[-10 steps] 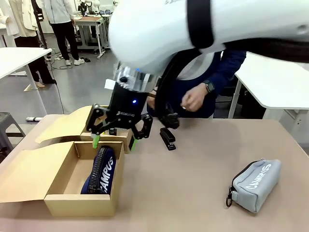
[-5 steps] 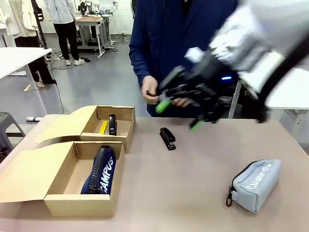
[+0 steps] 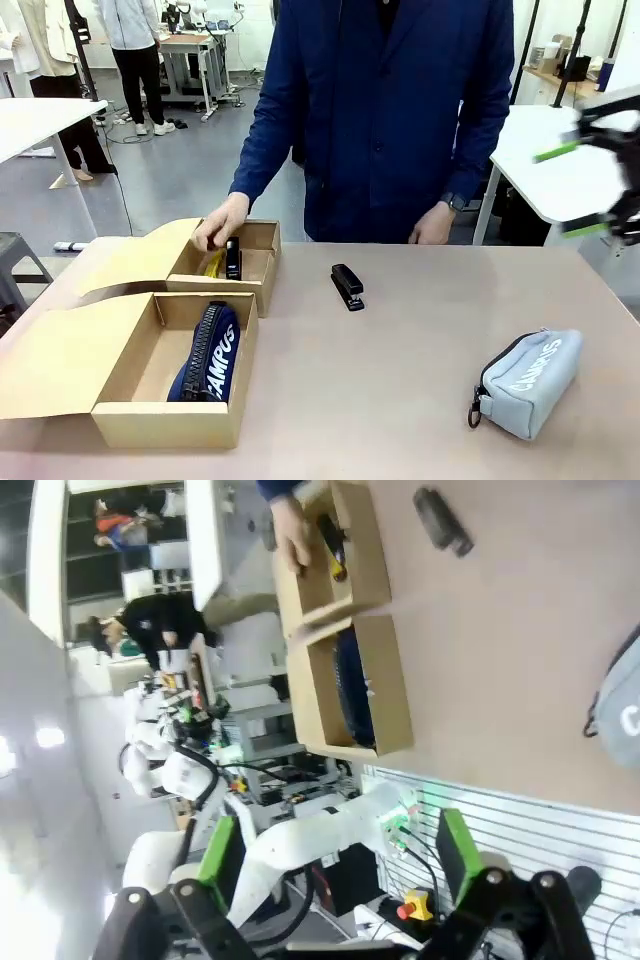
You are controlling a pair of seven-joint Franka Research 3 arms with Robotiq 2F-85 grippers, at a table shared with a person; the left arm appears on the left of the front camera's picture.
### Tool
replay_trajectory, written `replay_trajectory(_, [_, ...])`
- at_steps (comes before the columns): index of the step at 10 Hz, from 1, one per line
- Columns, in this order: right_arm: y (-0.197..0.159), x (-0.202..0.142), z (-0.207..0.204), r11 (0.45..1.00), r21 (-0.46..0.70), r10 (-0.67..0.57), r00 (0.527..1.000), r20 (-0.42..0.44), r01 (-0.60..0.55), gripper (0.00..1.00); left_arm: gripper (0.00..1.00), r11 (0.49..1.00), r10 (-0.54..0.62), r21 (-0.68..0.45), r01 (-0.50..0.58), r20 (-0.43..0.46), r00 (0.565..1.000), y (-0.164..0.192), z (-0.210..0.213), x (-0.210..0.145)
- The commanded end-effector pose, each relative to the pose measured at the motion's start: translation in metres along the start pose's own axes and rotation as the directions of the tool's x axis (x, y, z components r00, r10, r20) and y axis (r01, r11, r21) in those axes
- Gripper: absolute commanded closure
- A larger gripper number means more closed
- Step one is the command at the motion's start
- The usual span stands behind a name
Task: Place items inside the box.
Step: Pick up a Pencil pouch or Stapler and place it inside the Mailer Box closest to the robot.
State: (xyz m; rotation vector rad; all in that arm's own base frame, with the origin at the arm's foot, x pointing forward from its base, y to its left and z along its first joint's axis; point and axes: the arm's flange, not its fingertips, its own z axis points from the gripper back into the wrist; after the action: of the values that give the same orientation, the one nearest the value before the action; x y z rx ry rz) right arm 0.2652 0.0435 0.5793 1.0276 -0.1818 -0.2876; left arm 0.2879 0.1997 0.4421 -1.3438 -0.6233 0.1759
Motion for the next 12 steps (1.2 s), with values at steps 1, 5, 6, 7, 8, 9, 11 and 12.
replay_trajectory(1, [-0.134, -0.033, -0.011, 0.994, 0.096, 0.062, 0.996, -0.058, -0.057, 0.00, 0.00, 1.000, -0.020, -0.019, 0.020, 0.006, 1.000, -0.001, -0.001, 0.000])
replay_trajectory(5, [-0.249, -0.027, -0.050, 0.997, 0.070, -0.019, 0.993, -0.112, 0.027, 0.00, 0.00, 1.000, -0.020, -0.019, 0.020, 0.006, 1.000, -0.001, -0.001, 0.000])
replay_trajectory(6, [-0.267, -0.020, -0.082, 0.994, 0.083, -0.067, 0.995, -0.072, 0.073, 0.00, 0.00, 1.000, -0.020, -0.019, 0.020, 0.006, 1.000, -0.001, -0.001, 0.000])
replay_trajectory(7, [-0.170, 0.064, 0.036, 0.998, 0.069, -0.001, 0.991, -0.134, 0.010, 0.00, 0.00, 1.000, -0.020, -0.019, 0.020, 0.006, 1.000, -0.001, -0.001, 0.000])
replay_trajectory(8, [-0.170, 0.064, 0.036, 0.998, 0.069, -0.001, 0.991, -0.134, 0.010, 0.00, 0.00, 1.000, -0.020, -0.019, 0.020, 0.006, 1.000, -0.001, -0.001, 0.000])
replay_trajectory(9, [-0.170, 0.064, 0.036, 0.998, 0.069, -0.001, 0.991, -0.134, 0.010, 0.00, 0.00, 1.000, -0.020, -0.019, 0.020, 0.006, 1.000, -0.001, -0.001, 0.000])
replay_trajectory(11, [-0.170, 0.064, 0.036, 0.998, 0.069, -0.001, 0.991, -0.134, 0.010, 0.00, 0.00, 1.000, -0.020, -0.019, 0.020, 0.006, 1.000, -0.001, -0.001, 0.000])
replay_trajectory(12, [-0.170, 0.064, 0.036, 0.998, 0.069, -0.001, 0.991, -0.134, 0.010, 0.00, 0.00, 1.000, -0.020, -0.019, 0.020, 0.006, 1.000, -0.001, -0.001, 0.000])
